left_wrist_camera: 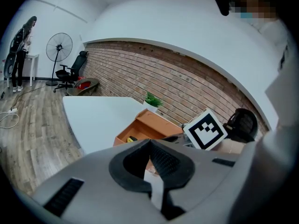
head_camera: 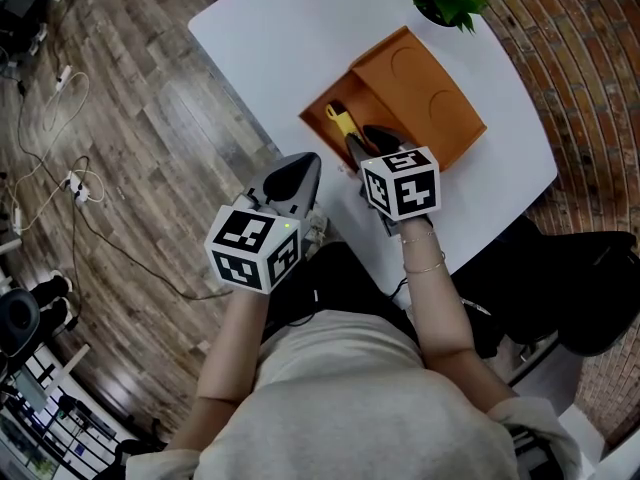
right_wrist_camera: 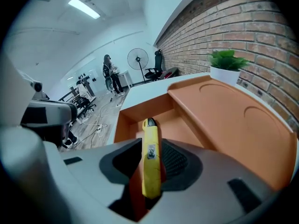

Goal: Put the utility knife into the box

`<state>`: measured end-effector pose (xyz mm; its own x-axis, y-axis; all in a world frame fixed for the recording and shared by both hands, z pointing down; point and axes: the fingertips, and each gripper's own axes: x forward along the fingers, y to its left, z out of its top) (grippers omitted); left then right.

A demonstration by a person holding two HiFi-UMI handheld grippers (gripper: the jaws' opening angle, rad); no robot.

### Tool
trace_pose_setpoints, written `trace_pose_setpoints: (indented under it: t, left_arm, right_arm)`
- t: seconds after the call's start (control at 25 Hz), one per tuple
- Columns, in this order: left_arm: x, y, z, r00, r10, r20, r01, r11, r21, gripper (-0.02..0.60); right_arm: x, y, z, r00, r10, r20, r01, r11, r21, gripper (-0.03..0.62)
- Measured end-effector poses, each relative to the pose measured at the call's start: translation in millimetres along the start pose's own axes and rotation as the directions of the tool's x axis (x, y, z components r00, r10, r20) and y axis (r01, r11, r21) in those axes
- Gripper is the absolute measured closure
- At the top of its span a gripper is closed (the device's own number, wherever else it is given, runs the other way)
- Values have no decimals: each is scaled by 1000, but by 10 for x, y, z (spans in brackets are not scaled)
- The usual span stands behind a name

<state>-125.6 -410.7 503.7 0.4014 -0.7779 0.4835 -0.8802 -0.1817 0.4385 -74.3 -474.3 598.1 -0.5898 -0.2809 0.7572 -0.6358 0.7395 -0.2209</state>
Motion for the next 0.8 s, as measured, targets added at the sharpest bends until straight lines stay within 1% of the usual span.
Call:
trace_pose_setpoints:
  t: [0.16, 0.28, 0.36, 0.52, 0.68, 0.8]
  left_arm:
    - [-77, -22, 34, 1000, -3, 11, 3, 1000, 8, 575]
    - [-157, -48, 79, 1000, -8, 23, 8, 1000, 27, 575]
    - [-204, -72, 121, 999, -12, 33, 11, 999, 41, 575]
    - [-255, -153, 212, 998, -24, 54, 20, 997, 77, 575]
    - [-325, -253, 335, 996, -40, 85, 30, 993, 114, 575]
    - [-391, -356, 456, 992, -60, 114, 43, 989, 144, 575]
  right_arm:
    - [-107, 43, 88, 999, 12, 48, -15, 998, 62, 476]
    - [-272, 99, 195, 994, 20, 107, -31, 995, 95, 475]
    - [-416, 150, 281, 986, 41, 160, -62, 990, 125, 474]
    - [-737, 231, 470, 956, 79, 284, -131, 977, 170, 474]
    - [-1079, 317, 630, 920, 75, 386, -144, 978, 153, 476]
    - [-1359, 399, 748, 886, 73, 458, -151, 979, 135, 476]
